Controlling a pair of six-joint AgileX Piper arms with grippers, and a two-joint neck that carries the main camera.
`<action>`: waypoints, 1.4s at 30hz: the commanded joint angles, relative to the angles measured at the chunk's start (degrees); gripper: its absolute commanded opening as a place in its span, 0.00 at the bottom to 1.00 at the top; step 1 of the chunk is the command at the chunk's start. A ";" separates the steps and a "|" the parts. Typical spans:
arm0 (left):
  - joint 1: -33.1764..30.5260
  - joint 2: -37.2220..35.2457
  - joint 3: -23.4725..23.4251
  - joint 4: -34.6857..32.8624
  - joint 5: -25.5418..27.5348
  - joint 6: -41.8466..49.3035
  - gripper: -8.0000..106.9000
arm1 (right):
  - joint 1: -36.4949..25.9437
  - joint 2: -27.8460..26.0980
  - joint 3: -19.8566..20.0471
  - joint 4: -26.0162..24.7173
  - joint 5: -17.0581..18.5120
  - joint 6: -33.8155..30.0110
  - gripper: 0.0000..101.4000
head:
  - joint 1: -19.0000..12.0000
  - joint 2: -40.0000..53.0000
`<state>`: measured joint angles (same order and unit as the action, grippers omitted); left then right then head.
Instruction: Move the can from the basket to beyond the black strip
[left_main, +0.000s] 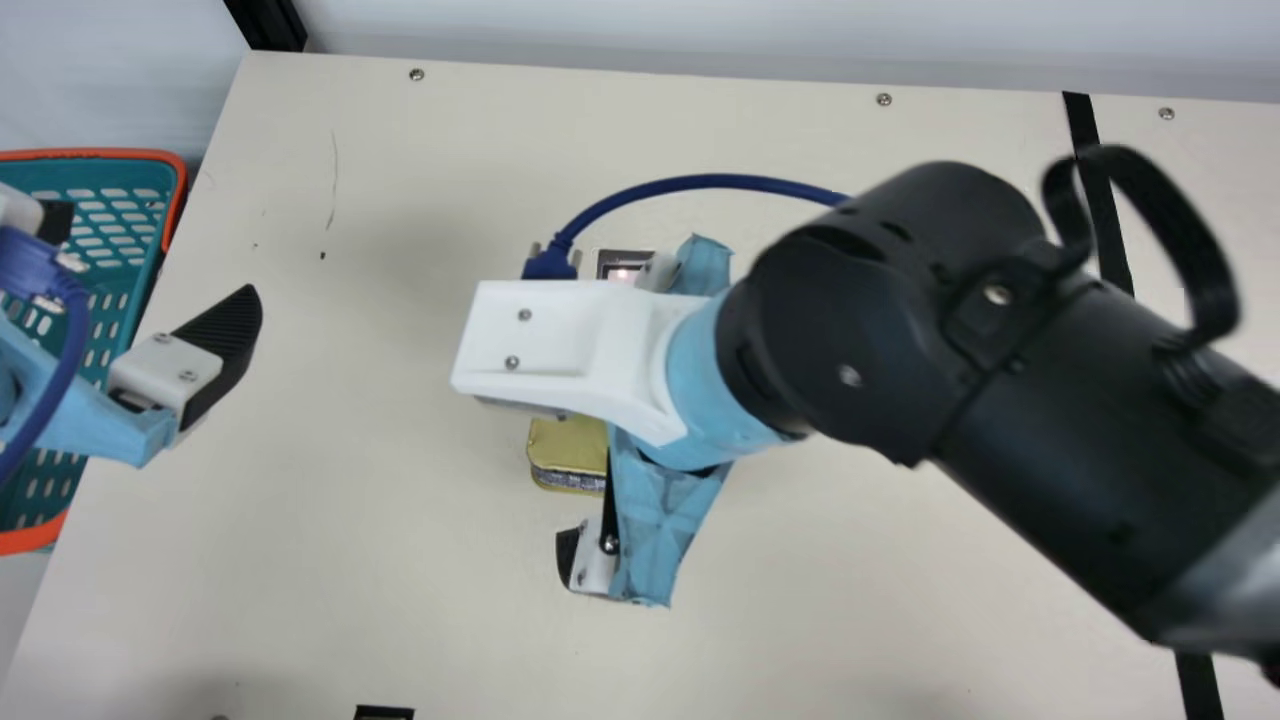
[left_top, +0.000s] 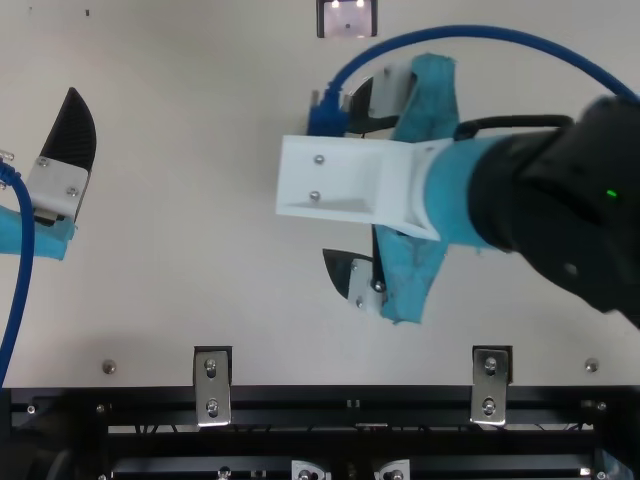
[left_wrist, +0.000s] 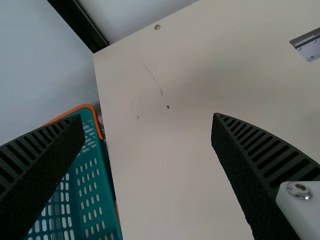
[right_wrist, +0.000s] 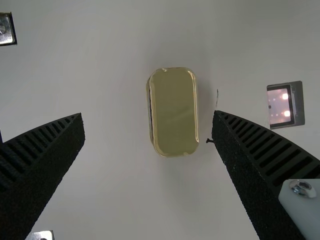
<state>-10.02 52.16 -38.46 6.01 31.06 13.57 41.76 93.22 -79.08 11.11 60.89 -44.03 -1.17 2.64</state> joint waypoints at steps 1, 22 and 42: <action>0.00 0.00 0.00 0.00 0.00 0.00 0.85 | 0.20 1.89 -2.18 -0.68 1.64 0.47 1.00 | -0.19 -0.15; 0.00 0.00 0.00 0.00 0.00 0.00 0.85 | 1.48 15.69 -11.76 -5.86 9.01 1.48 1.00 | -0.19 -0.15; 0.00 0.00 0.00 0.00 0.00 0.00 0.85 | -0.13 22.89 -16.09 -6.50 9.01 1.05 1.00 | -0.19 -0.15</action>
<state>-10.02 52.16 -38.46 6.01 31.06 13.57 41.65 115.92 -95.06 4.28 69.85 -43.02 -1.17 2.64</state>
